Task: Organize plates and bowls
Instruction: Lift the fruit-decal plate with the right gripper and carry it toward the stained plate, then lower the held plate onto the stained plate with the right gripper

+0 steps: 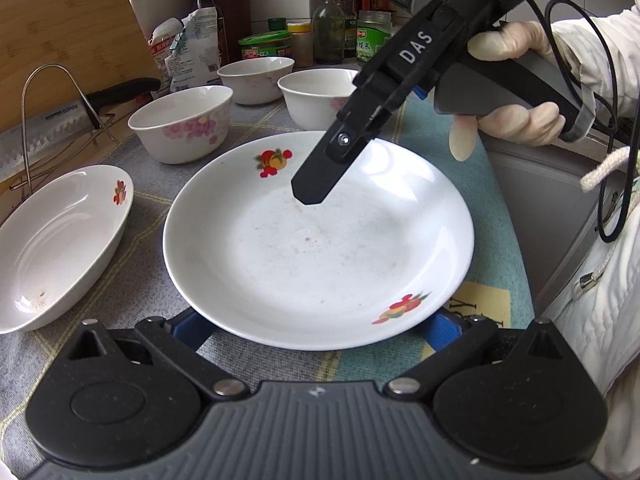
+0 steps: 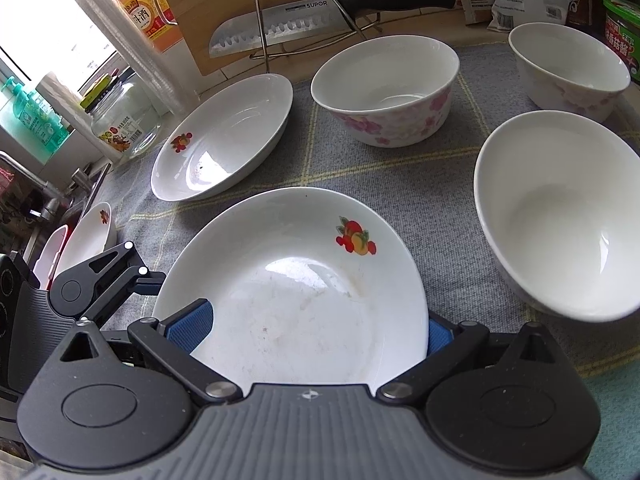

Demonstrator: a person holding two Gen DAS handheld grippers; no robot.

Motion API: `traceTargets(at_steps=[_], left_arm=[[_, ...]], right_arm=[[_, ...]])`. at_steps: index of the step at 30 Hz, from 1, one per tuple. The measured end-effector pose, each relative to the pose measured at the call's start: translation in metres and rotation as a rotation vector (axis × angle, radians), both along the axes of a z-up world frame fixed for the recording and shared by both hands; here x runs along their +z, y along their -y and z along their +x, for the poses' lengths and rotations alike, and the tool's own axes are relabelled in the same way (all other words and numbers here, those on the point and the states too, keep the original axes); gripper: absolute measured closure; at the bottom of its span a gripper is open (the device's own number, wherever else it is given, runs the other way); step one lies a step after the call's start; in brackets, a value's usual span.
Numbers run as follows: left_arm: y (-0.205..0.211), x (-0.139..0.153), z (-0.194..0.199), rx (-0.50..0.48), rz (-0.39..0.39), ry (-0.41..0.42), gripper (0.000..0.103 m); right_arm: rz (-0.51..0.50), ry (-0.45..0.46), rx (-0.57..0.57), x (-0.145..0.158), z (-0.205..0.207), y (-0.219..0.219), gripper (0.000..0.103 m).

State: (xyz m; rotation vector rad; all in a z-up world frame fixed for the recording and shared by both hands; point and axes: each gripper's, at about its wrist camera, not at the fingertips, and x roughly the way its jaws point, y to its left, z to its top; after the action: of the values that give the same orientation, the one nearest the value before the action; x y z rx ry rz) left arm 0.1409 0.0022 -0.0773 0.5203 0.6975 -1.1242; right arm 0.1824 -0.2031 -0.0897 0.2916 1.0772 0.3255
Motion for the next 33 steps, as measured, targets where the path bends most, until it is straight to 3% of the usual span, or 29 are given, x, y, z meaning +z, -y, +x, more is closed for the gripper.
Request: traceTargets(at_steps=[17, 33], left_arm=[[-0.005, 0.009, -0.005, 0.023, 0.004, -0.007, 0.001], [-0.036, 0.036, -0.025, 0.146, 0.012, 0.021, 0.001]], right_arm=[[-0.022, -0.003, 0.039, 0.007, -0.001, -0.009, 0.000], [-0.047, 0.035, 0.189, 0.029, -0.003, -0.044, 0.000]])
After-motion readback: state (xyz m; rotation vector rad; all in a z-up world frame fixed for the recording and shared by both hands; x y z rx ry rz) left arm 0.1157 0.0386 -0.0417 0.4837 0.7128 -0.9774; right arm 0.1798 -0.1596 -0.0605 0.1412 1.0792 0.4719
